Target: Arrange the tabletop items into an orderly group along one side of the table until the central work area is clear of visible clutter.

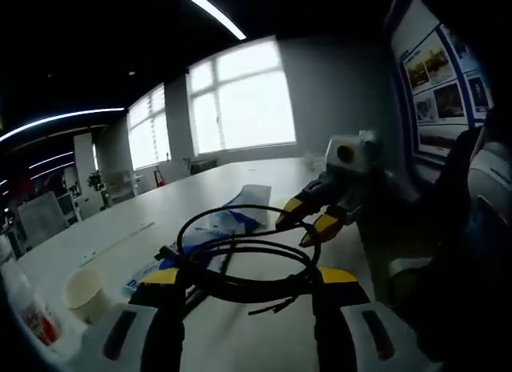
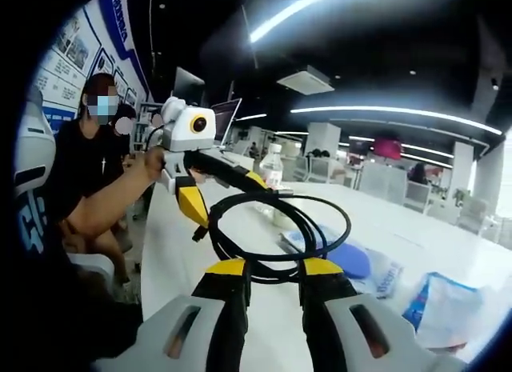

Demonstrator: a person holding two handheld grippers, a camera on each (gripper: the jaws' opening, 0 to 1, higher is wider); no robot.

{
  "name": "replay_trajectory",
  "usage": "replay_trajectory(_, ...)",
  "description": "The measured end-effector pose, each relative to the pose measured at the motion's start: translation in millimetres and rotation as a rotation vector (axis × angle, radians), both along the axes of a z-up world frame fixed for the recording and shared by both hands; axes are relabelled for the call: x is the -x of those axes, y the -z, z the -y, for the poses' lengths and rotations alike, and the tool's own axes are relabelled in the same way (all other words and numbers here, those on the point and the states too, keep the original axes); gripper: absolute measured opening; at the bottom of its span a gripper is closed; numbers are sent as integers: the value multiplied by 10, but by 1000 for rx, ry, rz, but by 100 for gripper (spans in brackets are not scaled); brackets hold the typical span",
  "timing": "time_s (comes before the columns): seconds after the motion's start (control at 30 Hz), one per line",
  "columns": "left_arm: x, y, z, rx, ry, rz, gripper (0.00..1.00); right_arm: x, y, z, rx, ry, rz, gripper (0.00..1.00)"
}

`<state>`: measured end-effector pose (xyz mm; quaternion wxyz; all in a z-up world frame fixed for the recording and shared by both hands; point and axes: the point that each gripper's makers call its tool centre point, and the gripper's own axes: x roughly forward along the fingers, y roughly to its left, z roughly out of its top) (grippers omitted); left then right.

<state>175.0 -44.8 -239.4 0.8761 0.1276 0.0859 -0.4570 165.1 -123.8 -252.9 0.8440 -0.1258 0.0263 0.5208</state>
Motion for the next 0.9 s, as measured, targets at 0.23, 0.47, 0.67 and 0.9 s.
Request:
replay_trajectory(0.23,-1,13,68,0,10,-1,63,-2,10,64,2,12,-1,21)
replay_trajectory(0.47,-20,9,161,4,17,4,63,-15,8,154,-2,33,1,21)
replay_trajectory(0.67,-26,37,227,10,29,-4,63,-13,25,227,0,49,-2,21)
replay_trajectory(0.9,-48,59,326,21,41,-7,62,-29,28,314,4,70,2,20)
